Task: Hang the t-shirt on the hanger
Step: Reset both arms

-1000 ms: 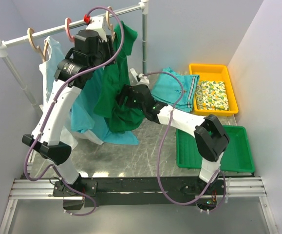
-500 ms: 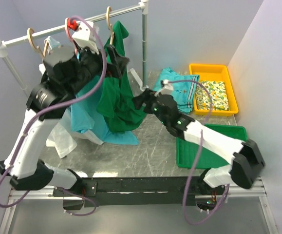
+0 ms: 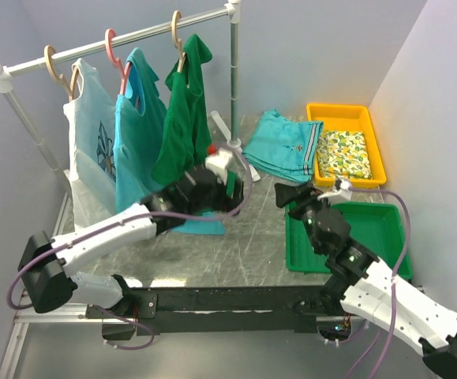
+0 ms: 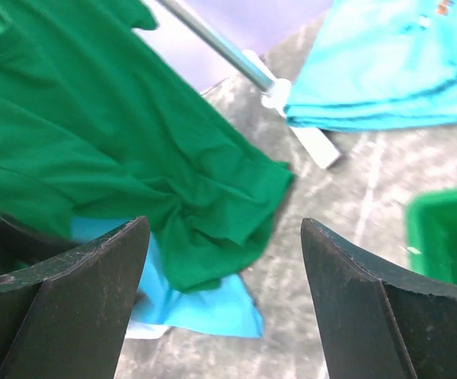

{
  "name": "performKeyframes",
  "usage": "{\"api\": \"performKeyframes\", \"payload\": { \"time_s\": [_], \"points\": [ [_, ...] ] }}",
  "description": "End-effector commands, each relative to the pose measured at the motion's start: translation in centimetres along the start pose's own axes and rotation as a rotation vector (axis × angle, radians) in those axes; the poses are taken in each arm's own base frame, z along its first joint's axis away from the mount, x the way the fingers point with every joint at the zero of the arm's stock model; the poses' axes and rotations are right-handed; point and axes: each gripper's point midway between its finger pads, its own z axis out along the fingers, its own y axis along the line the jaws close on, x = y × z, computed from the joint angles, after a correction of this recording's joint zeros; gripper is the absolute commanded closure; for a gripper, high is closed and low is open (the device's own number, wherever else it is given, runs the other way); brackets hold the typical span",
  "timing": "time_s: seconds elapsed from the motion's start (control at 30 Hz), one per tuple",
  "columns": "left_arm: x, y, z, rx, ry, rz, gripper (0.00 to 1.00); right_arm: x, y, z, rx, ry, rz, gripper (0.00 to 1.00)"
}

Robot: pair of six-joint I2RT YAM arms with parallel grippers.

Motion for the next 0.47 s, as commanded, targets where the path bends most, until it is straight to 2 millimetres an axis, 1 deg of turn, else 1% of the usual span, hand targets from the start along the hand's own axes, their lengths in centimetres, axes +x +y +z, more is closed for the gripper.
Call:
{"api": "performKeyframes", "payload": {
  "time_s": [0.0,0.03,0.07,0.13,0.17,0.27,0.43],
  "points": [
    [1.5,-3.7,0.6,0.088,-0.082,-0.11,0.04,0.6,-3.6,-0.8,0.082,-0.035,0.042,0.15],
    [3.3,-3.3,1.0,0.056,-0.054,-0.135,0.04,0.7,-3.9,-0.9,0.087,-0.036,0.04,0.15],
    [3.7,-3.9,1.3,0.056,-0.065,-0.14,0.04,0.7,-4.1,-0.9,0.094,-0.04,0.032,0.15],
    [5.1,-3.7,1.5,0.043,-0.061,-0.153,0.04,0.6,-4.3,-1.0,0.107,-0.041,0.015,0.14],
    [5.5,-3.6,1.6,0.039,-0.059,-0.155,0.04,0.1,-4.0,-1.0,0.108,-0.048,0.008,0.14],
    [6.1,-2.9,1.8,0.009,-0.058,-0.155,0.04,-0.5,-3.9,-1.1,0.117,-0.051,-0.017,0.14],
    [6.1,-3.6,2.1,0.049,-0.056,-0.126,0.04,-1.0,-3.4,-1.3,0.092,-0.067,-0.023,0.14]
  ]
}}
